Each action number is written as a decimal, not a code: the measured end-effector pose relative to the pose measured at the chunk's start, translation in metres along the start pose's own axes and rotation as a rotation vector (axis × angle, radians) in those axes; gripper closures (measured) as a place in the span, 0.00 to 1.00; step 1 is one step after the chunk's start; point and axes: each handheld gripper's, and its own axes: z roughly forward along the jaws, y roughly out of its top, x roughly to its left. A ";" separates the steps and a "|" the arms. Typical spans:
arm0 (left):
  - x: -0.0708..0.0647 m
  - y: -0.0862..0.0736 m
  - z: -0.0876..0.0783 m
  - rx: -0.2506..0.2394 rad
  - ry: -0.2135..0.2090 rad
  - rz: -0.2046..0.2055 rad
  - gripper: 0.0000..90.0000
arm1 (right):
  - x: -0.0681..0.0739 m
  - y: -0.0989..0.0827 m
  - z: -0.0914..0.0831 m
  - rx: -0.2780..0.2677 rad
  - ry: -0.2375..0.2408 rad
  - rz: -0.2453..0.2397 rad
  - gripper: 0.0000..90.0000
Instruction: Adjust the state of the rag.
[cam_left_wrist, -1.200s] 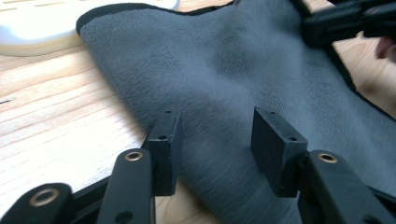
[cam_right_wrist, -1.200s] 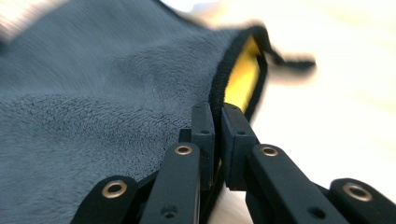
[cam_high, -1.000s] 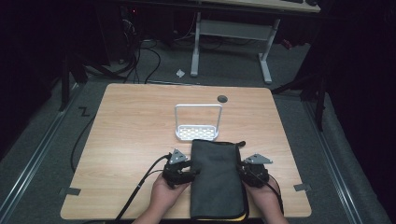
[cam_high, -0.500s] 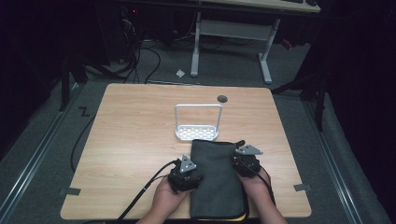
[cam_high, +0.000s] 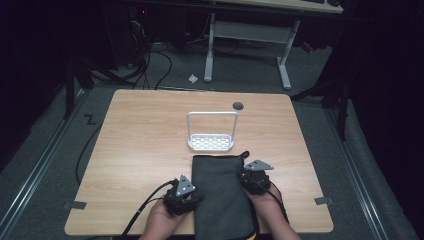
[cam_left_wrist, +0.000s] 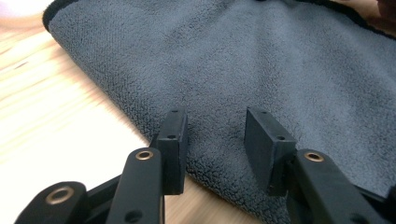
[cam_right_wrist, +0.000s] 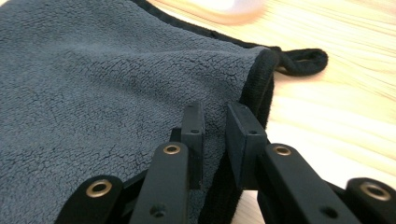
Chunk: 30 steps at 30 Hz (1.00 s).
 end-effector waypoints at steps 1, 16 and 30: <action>0.003 -0.002 -0.003 0.001 0.001 -0.009 0.68 | 0.007 0.002 0.003 -0.006 0.011 -0.011 0.87; 0.022 -0.020 -0.024 -0.038 -0.033 -0.138 0.67 | 0.035 0.005 0.007 -0.025 0.046 -0.102 0.83; 0.080 0.015 -0.004 -0.084 0.013 -0.272 0.49 | 0.014 0.009 -0.013 -0.086 0.055 -0.032 0.79</action>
